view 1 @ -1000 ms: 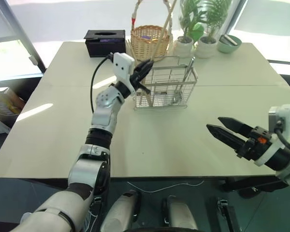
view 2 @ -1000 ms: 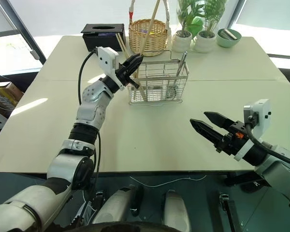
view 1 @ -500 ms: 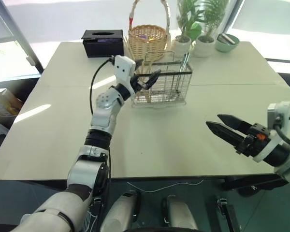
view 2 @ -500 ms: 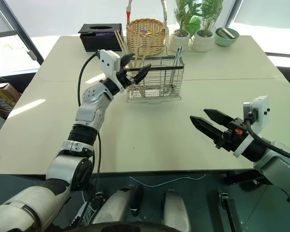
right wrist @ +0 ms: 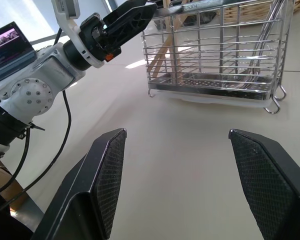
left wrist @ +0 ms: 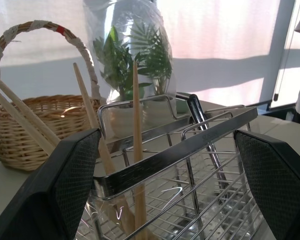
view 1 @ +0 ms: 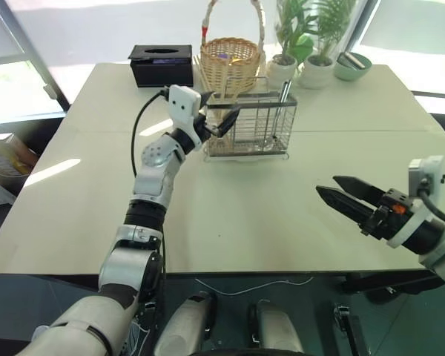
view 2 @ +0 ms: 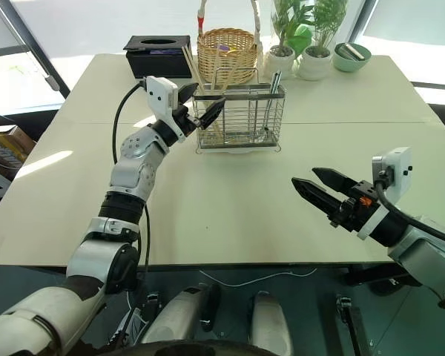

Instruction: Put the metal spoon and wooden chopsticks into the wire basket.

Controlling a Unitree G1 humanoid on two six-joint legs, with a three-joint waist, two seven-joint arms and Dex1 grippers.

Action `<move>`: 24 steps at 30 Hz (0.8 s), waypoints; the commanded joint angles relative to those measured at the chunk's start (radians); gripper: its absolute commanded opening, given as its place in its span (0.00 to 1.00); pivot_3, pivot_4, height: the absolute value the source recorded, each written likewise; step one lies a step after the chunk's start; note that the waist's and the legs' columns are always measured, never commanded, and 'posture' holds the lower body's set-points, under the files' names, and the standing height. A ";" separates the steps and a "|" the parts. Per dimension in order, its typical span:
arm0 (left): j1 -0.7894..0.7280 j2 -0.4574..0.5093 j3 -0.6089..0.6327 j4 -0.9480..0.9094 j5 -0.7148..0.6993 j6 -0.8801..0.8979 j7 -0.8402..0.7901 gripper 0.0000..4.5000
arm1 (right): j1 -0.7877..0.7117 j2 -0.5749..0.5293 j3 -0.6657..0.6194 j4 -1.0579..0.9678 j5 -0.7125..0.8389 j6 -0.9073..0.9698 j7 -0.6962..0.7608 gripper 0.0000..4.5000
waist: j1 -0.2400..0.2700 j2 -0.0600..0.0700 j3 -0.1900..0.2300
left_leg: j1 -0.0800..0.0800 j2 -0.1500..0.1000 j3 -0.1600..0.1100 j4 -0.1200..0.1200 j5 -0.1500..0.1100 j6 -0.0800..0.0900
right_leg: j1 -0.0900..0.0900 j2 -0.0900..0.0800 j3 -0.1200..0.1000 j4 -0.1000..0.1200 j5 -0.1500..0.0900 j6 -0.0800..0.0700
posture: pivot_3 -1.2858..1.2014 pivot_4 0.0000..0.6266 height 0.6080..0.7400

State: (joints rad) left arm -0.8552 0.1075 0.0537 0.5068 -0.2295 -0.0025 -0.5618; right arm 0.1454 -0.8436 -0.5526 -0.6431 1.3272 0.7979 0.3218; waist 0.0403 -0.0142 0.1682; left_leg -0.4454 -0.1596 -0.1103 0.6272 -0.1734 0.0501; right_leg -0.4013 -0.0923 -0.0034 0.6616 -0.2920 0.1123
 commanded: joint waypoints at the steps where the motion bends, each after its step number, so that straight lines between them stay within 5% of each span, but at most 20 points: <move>1: 0.005 -0.006 -0.013 -0.049 -0.007 0.013 -0.004 0.99 | -0.014 0.002 -0.001 -0.011 -0.002 -0.017 0.012 0.75 | 0.000 0.000 0.000 | 0.000 0.000 0.000 0.000 0.000 0.000 | 0.000 0.000 0.000 0.000 0.000 0.000 | 0.52 0.24 0.89; 16: 0.070 0.037 -0.009 -0.376 -0.118 0.294 -0.044 0.99 | 0.006 0.006 0.000 -0.017 -0.027 -0.019 0.042 0.75 | -0.003 0.000 0.000 | -0.002 0.000 0.000 -0.001 0.000 0.000 | -0.002 0.000 0.000 0.000 0.000 0.000 | 0.52 0.24 0.89; 24: 0.068 0.250 0.029 -0.522 -0.239 0.464 -0.184 0.99 | 0.026 -0.039 -0.076 0.035 -0.113 -0.027 0.134 0.75 | -0.002 0.001 0.001 | -0.001 0.000 0.000 -0.001 0.000 0.000 | -0.004 0.001 0.000 0.000 -0.001 -0.001 | 0.52 0.24 0.89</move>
State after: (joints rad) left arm -0.7778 0.3321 0.0534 0.0235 -0.4395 0.4537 -0.7154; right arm 0.1673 -0.8626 -0.5728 -0.6192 1.2377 0.7961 0.4260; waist 0.0385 -0.0132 0.1687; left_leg -0.4462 -0.1595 -0.1105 0.6260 -0.1736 0.0501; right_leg -0.4057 -0.0916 -0.0033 0.6608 -0.2927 0.1111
